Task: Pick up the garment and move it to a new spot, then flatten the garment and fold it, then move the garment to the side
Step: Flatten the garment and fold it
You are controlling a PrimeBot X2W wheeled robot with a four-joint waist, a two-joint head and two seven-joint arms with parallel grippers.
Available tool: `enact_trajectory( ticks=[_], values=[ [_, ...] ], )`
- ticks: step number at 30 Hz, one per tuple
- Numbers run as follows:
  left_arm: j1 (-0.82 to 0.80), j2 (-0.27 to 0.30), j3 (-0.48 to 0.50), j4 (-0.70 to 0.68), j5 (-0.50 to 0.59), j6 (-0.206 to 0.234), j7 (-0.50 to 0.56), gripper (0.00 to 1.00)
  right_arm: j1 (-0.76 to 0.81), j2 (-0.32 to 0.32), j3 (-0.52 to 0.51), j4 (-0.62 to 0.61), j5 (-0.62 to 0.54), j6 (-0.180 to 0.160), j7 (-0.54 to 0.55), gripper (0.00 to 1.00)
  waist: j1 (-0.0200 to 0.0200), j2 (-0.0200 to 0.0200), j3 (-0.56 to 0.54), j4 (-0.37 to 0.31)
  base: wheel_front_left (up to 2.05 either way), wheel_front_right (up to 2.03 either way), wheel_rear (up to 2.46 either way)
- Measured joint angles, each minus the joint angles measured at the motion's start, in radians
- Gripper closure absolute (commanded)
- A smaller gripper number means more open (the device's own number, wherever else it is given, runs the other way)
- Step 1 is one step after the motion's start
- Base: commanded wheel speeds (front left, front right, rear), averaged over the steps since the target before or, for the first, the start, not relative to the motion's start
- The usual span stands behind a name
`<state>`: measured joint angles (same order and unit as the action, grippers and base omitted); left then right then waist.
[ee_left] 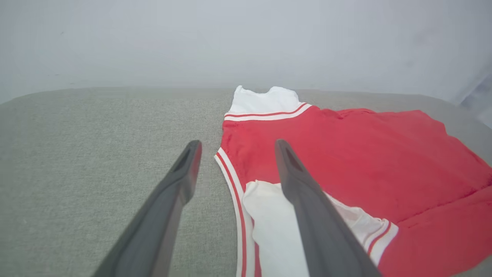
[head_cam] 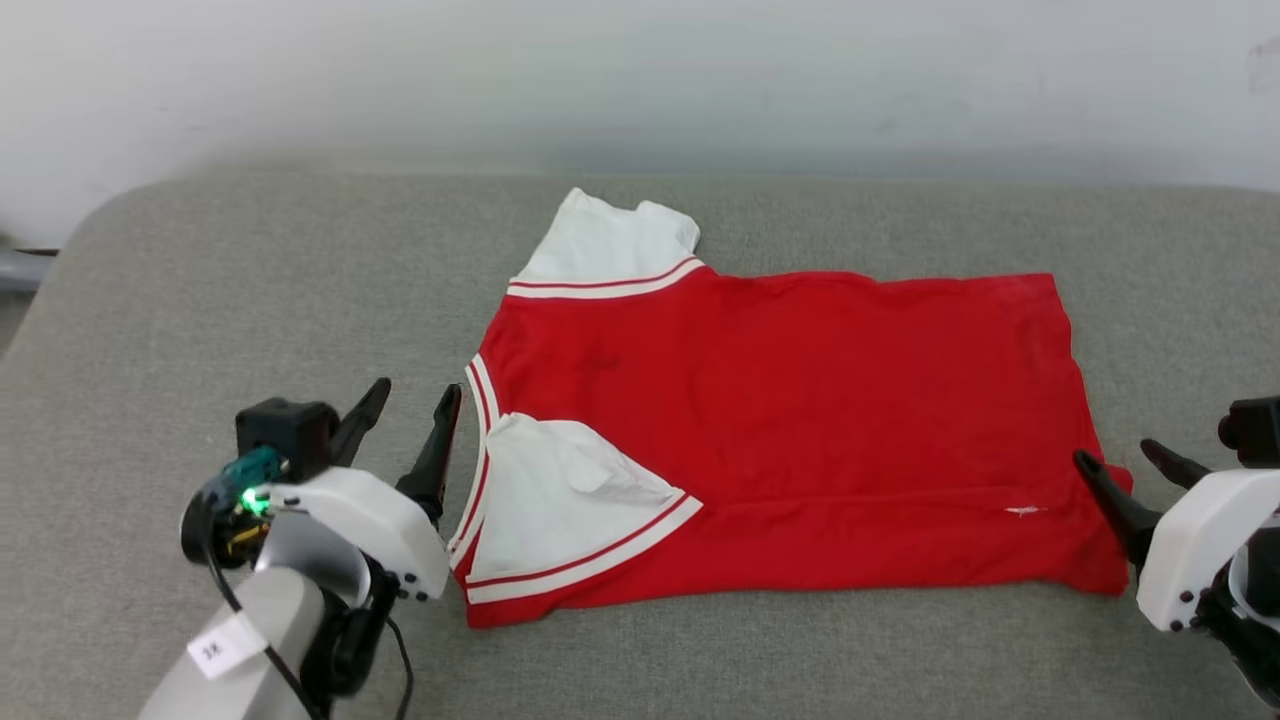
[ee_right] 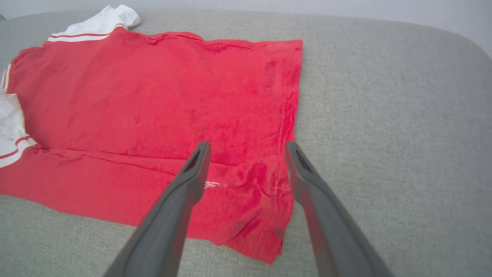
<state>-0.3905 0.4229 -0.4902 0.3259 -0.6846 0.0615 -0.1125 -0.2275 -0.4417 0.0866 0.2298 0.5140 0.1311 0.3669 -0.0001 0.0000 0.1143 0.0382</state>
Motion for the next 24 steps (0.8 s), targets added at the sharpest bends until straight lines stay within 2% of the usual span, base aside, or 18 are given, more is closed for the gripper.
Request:
enact_trajectory(
  ticks=[5,9,12,19,24],
  values=[
    [0.11,-0.013,0.017,-0.097,-0.028,0.06,-0.011,0.0,0.07,-0.005,-0.018,-0.077,-0.057,0.0,-0.009,0.0,0.0,0.0,-0.046,0.02,0.0,0.0,0.0],
    [0.192,-0.005,0.009,-0.181,-0.042,0.108,0.036,0.0,0.127,0.013,-0.046,-0.145,-0.101,0.0,0.042,0.0,-0.0001,0.0,-0.074,0.032,0.0,0.0,0.0],
    [0.24,0.02,-0.012,-0.241,-0.041,0.137,0.093,0.0,0.169,0.037,-0.076,-0.202,-0.133,0.0,0.118,0.0,-0.0001,0.0,-0.083,0.037,0.0,0.0,0.0],
    [0.306,0.098,-0.082,-0.361,-0.058,0.171,0.314,0.0,0.263,0.113,-0.161,-0.346,-0.183,0.0,0.37,0.0,-0.0001,0.0,-0.072,0.033,0.0,0.0,0.0],
    [0.305,0.12,-0.092,-0.382,-0.059,0.21,0.398,0.0,0.28,0.145,-0.189,-0.442,-0.209,0.0,0.452,0.0,0.0,0.0,-0.046,0.022,0.0,0.0,0.0]
  ],
)
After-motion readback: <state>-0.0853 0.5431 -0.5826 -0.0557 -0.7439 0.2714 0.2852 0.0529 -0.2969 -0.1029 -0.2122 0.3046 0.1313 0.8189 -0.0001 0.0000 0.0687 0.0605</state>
